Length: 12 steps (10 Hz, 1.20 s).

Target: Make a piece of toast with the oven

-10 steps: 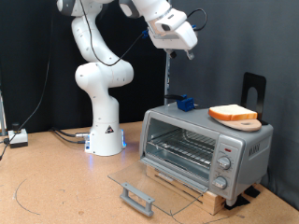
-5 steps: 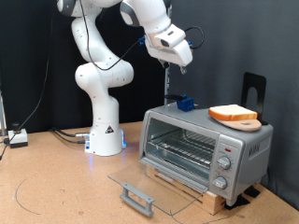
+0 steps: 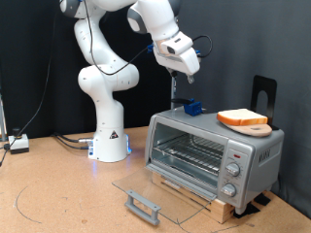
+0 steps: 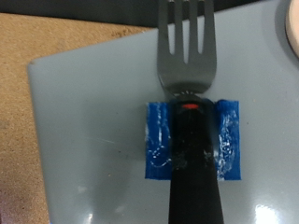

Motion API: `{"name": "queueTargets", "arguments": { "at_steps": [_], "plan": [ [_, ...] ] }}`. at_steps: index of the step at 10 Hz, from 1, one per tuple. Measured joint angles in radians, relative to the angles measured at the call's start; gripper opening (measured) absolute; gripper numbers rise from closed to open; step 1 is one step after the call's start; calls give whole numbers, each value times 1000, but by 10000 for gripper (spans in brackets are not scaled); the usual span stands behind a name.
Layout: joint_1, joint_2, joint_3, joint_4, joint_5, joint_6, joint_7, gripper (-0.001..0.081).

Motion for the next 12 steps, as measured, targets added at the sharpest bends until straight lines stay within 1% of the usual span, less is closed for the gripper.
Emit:
{"name": "queueTargets", "arguments": {
  "at_steps": [3,6,10,12],
  "plan": [
    [2,45,49,-24,1,57,11,807],
    [10,92,73,-44,1,95,-39,807],
    [11,147,114,-70,0,170,-54,807],
    [23,170,120,-72,16,200,-68,807]
  ]
}}
